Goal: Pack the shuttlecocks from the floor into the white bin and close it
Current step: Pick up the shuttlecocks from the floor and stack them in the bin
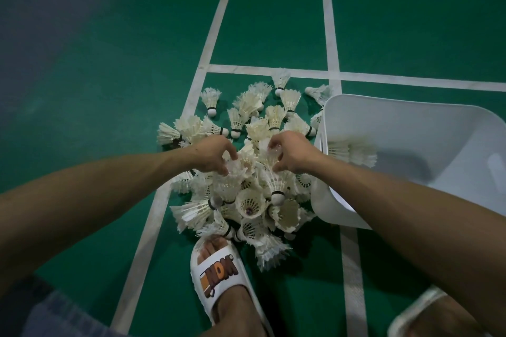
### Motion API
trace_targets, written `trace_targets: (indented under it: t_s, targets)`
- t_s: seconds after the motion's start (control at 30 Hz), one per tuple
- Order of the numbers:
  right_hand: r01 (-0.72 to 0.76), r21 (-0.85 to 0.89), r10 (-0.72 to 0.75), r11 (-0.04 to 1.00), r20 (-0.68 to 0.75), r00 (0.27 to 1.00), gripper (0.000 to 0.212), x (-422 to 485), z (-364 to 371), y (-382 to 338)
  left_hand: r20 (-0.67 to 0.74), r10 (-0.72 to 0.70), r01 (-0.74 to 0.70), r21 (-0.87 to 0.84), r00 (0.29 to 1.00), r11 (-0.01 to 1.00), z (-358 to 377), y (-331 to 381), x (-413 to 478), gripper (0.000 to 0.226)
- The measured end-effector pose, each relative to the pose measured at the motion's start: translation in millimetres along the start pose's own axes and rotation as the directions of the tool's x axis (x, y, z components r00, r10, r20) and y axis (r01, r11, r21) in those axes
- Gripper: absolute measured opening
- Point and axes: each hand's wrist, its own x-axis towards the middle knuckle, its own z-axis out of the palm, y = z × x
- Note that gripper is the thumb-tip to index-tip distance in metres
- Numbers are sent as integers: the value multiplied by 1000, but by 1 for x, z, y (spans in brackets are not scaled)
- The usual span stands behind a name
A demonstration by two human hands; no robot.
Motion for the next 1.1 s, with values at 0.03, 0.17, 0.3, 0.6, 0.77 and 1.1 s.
trace_targets:
  t_s: [0.03,0.17,0.3,0.6,0.77,1.1]
  targets:
    - [1,-3,-1,1000,9,1000,53,0,0,0,-2,6,-6,-27,1000,1000,-2,0,-1,44]
    - [-1,-5,1,1000,5,1000,45,0,1,0,-67,-4,-6,-148,998,989,-17,3,-3,40]
    - [-2,19,2,1000,-20,1000,33,-1,-2,-1,-120,7,-33,-211,993,977,-29,5,-4,36]
    - [36,294,42,955,-256,966,29,-3,-48,-8,-246,-13,-69,-324,969,943,-60,8,-4,24]
    - [104,522,142,846,-409,901,25,-6,-72,-3,-321,-43,-76,-348,946,934,-73,13,-5,28]
    - [153,611,176,776,-444,878,26,-20,-69,13,-222,187,-200,-36,957,979,-83,37,-3,20]
